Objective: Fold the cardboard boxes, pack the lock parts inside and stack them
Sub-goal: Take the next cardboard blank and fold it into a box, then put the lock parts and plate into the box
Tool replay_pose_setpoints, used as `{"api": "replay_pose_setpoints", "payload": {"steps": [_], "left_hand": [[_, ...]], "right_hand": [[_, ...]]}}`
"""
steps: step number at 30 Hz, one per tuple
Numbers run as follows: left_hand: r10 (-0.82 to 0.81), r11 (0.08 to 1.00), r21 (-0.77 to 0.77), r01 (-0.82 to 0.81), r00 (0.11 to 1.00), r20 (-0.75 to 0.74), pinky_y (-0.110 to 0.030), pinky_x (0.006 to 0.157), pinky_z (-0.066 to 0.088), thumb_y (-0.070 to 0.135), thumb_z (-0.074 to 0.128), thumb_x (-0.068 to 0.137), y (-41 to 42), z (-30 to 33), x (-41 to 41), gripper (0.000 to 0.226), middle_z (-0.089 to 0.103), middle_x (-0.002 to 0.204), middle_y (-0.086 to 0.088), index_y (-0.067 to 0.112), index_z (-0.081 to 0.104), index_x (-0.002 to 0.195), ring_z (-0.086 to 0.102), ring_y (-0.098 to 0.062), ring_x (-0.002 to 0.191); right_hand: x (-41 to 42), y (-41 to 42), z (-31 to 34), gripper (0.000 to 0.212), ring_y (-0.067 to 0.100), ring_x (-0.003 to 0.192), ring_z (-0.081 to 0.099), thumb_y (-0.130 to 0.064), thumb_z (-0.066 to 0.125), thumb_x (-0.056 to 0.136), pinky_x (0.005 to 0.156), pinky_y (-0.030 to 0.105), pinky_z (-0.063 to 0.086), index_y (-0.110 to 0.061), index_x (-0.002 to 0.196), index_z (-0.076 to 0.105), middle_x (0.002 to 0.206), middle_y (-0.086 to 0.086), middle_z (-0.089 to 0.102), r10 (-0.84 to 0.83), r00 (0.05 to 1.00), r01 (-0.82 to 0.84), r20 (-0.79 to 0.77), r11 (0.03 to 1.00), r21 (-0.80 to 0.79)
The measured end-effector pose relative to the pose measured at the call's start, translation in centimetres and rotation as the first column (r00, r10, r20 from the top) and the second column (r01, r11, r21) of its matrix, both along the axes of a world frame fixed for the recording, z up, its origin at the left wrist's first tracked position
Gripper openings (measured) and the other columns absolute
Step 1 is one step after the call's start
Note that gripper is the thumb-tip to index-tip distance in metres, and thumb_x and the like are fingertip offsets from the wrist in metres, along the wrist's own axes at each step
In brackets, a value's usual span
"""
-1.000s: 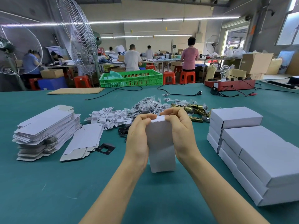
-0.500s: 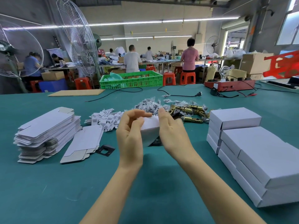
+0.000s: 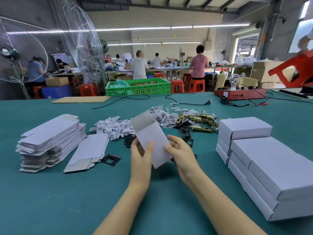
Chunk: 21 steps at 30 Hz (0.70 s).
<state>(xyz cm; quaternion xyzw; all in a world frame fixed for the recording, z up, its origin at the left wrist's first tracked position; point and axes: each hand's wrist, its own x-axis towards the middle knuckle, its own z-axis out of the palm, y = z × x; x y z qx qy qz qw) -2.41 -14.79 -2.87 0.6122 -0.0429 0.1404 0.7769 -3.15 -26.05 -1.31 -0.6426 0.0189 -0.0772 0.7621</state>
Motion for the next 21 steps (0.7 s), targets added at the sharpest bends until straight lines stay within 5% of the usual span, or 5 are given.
{"api": "replay_pose_setpoints", "payload": {"steps": [4,8,15,18,21], "left_hand": [[-0.172,0.985,-0.002,0.172,0.982,-0.078,-0.044,0.091,0.054,0.018,0.069,0.09,1.1,-0.4,1.0,0.021,0.075,0.104,-0.004,0.013,0.065,0.11,0.069,-0.026,0.101],[-0.201,0.974,0.096,0.204,0.979,-0.036,-0.033,0.085,0.056,0.023,0.078,0.073,1.6,-0.6,1.1,0.037,0.075,0.098,0.005,0.018,0.062,0.106,0.069,-0.012,0.093],[-0.184,0.97,0.153,0.188,0.982,-0.041,-0.017,0.067,0.053,0.011,0.077,0.08,2.3,-1.1,1.6,0.029,0.076,0.097,0.005,0.02,0.068,0.106,0.072,-0.012,0.088],[-0.155,0.971,0.181,0.157,0.988,-0.022,-0.016,0.066,0.052,0.013,0.078,0.08,2.1,-1.3,1.6,0.028,0.076,0.096,0.008,0.022,0.069,0.105,0.071,-0.008,0.086],[-0.081,0.979,0.185,0.083,0.997,-0.018,-0.013,0.063,0.051,0.013,0.079,0.08,2.1,-1.5,1.7,0.025,0.075,0.091,0.014,0.025,0.068,0.1,0.07,-0.003,0.081]], "right_hand": [[0.5,-0.9,-1.8,0.026,0.022,0.115,0.059,-0.003,0.052,0.095,0.1,0.041,0.047,-0.018,0.114,0.062,0.119,0.004,0.067,0.053,0.998,-0.053,0.014,0.998,-0.017],[0.8,-1.3,-2.3,0.028,0.021,0.117,0.057,0.0,0.052,0.095,0.104,0.041,0.044,-0.021,0.112,0.061,0.119,0.003,0.066,0.1,0.993,-0.093,0.059,0.991,-0.099],[0.6,-1.5,-2.6,0.027,0.013,0.105,0.062,-0.004,0.057,0.093,0.09,0.026,0.051,-0.025,0.109,0.061,0.113,-0.005,0.068,0.136,0.987,-0.115,0.088,0.971,-0.212],[0.5,-1.2,-2.7,0.02,0.007,0.094,0.064,-0.009,0.061,0.09,0.076,0.015,0.05,-0.026,0.102,0.064,0.1,-0.009,0.07,0.042,0.99,-0.003,0.138,0.963,-0.27],[0.8,-1.6,-2.8,0.012,0.016,0.089,0.065,-0.011,0.061,0.091,0.08,0.028,0.053,-0.022,0.092,0.065,0.09,-0.002,0.069,-0.197,0.969,0.232,0.151,0.934,-0.27]]}}
